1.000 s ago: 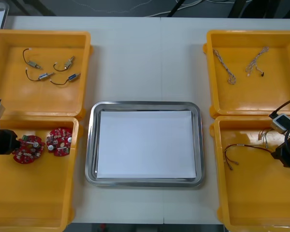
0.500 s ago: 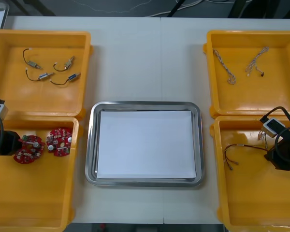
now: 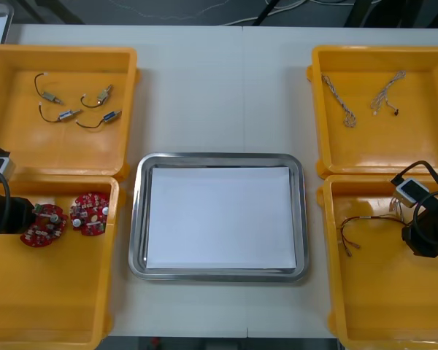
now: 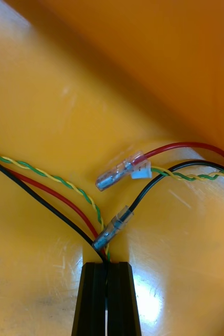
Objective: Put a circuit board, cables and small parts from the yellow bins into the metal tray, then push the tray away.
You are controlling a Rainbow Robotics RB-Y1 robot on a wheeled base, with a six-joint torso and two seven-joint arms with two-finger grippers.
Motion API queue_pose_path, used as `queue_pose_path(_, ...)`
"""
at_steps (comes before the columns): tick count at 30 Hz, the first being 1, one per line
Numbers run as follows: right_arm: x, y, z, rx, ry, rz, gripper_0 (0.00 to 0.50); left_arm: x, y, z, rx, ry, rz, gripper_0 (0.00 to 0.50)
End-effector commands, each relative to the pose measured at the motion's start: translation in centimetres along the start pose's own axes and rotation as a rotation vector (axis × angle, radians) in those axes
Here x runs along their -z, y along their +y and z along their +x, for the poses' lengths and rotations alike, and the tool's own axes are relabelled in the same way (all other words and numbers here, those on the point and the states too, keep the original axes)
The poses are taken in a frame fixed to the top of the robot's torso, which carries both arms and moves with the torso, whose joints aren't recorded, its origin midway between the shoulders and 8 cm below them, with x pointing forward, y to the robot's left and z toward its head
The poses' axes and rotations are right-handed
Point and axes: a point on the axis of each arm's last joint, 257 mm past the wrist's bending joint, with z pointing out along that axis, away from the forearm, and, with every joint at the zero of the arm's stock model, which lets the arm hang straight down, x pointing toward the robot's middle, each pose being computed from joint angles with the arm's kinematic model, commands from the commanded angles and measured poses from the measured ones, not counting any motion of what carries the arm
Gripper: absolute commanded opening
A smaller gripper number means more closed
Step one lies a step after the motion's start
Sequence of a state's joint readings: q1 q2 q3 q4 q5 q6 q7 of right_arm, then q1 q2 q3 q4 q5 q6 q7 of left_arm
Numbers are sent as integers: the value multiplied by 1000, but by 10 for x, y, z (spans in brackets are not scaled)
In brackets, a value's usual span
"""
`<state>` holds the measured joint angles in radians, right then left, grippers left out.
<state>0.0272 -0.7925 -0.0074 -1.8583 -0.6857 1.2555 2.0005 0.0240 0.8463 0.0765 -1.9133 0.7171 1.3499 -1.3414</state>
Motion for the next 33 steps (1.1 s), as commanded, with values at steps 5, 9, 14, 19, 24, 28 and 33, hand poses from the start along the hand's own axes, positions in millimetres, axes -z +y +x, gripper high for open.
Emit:
queue_pose_path(5,-1,4,-16,-18,-18,-20,0,-3,-17,-14,-115,-38,11,394)
queue_pose_path(9,8,2,-21,-24,-6,-35,0,-4,-16,-15,-123,-41,3,389)
queue_pose_path(14,28,5,-23,-63,-5,-86,0,-5,-17,-15,-122,-42,2,308)
queue_pose_path(19,50,7,-15,-83,29,-122,0,-5,-18,-14,-121,-39,5,74)
queue_pose_path(24,68,6,4,-118,68,-128,0,-5,-18,-14,-121,-40,6,0)
queue_pose_path(28,75,7,17,-155,77,-129,0,-5,-19,-13,-121,-37,11,0)
queue_pose_path(33,81,12,39,-199,93,-115,0,-3,-20,-8,-125,-35,23,0)
